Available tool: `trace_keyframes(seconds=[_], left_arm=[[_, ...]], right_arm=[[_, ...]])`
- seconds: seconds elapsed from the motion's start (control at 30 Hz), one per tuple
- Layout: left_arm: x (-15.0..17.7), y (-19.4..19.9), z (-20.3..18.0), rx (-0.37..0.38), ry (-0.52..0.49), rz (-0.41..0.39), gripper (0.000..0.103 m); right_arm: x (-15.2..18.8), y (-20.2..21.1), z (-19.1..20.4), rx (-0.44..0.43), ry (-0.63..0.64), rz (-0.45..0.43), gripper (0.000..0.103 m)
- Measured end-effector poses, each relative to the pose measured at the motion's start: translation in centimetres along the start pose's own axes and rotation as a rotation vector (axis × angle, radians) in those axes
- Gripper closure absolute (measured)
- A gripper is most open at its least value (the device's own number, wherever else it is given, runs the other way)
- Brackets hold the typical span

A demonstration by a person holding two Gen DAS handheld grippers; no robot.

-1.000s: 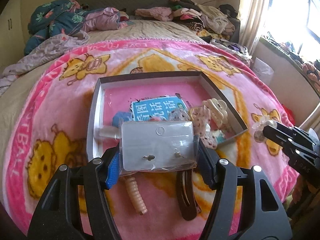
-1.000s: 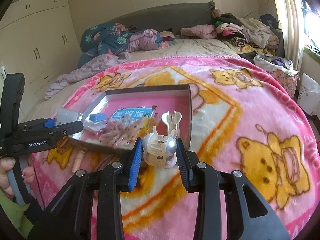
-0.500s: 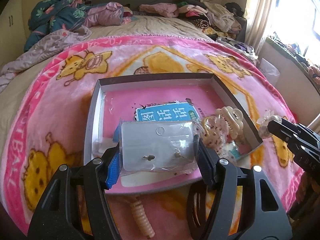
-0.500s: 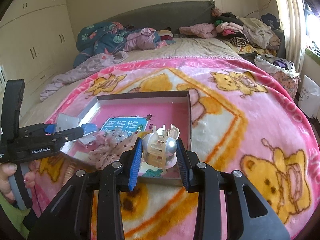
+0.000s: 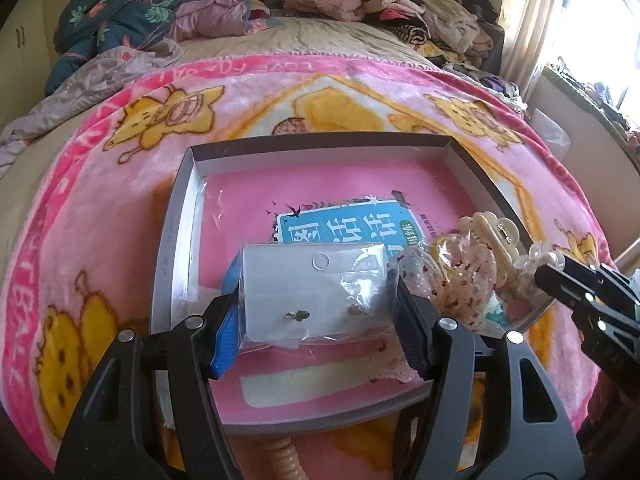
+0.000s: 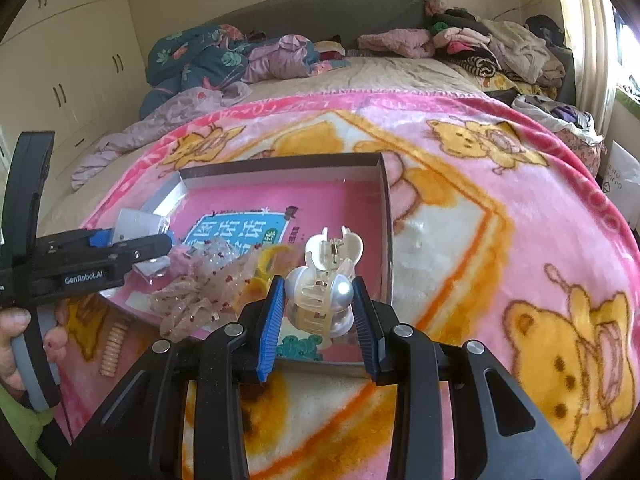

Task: Organize jewelry
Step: 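Lower the pearl clip into the box and open the right tool while the left releases the packet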

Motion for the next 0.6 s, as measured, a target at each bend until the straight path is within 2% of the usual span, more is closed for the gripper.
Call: trace_keyframes(seconds=[0.4,0.6], left_arm=[[-1.4,-1.0,-0.7,0.01,-0.011,-0.002,0.047],[-2.0,-1.7,-2.2,0.021,-0.049,0.002,0.046]], right_arm=[[0.1,-0.6,-0.3,0.016,0.0,0.002,0.07],[0.2,-1.2,0.7,-0.018,0.027,0.02,0.07]])
Point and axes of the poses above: each gripper's, at about its wrist camera, not at the fingertips, and y roughly against the way its jaws point, z to its left, x to its underside, the point moved 6 cm from there along -y, roughly the way its jaws point, and after that the axes turned 10 degrees about -x, right-handed, at the moved point
